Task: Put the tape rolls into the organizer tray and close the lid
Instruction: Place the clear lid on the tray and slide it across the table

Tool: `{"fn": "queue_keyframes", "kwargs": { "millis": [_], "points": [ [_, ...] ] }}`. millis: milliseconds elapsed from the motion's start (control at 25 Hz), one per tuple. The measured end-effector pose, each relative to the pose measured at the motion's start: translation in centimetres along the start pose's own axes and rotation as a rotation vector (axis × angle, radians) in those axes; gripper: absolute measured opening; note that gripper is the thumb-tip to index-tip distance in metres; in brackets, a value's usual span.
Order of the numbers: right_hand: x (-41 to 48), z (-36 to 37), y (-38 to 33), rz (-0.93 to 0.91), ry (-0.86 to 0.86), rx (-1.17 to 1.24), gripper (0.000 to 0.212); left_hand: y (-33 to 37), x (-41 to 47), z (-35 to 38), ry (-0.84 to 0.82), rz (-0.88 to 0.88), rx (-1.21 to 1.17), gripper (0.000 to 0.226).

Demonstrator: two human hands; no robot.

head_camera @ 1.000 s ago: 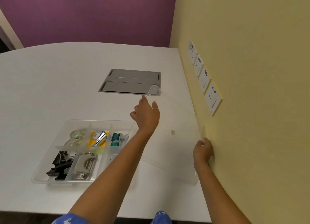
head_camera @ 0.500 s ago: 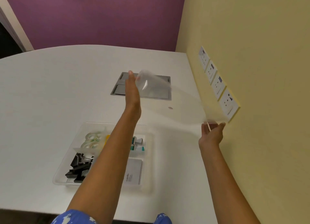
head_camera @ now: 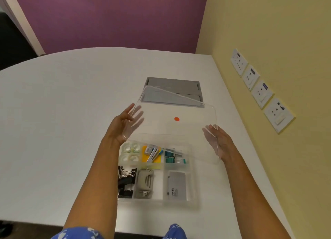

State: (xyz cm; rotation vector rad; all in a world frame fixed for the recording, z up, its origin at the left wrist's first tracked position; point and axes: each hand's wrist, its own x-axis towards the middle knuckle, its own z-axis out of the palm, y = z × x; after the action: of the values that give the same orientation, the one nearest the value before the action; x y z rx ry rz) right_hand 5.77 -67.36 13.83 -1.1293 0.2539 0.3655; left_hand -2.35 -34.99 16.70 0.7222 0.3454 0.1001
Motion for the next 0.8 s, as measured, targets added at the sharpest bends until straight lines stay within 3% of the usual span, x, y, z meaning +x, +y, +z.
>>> {"fn": "queue_keyframes", "kwargs": {
  "millis": [80, 200, 360, 560, 800],
  "points": [
    [-0.1, 0.9, 0.5, 0.01, -0.022, -0.245, 0.057, 1.0, 0.0, -2.2, 0.031, -0.043, 0.401, 0.037],
    [-0.5, 2.5, 2.0, 0.017, 0.043, -0.565, 0.057, 1.6, 0.1, -4.8, 0.137, -0.06, 0.854, 0.043],
    [-1.2, 4.7, 5.3, -0.014, 0.226, -0.811, 0.056, 0.5, 0.3, -6.8, 0.288, 0.035, 1.096, 0.041],
    [-2.2, 5.7, 8.9, -0.045, 0.363, -1.247, 0.055, -0.1, -0.3, -8.8, 0.458, 0.017, 1.441, 0.058],
    [-3.2, 6.1, 11.3, -0.144, 0.493, -1.389, 0.04, -1.3, -0.7, -11.0, 0.505, 0.02, 1.572, 0.044]
  ]
}}
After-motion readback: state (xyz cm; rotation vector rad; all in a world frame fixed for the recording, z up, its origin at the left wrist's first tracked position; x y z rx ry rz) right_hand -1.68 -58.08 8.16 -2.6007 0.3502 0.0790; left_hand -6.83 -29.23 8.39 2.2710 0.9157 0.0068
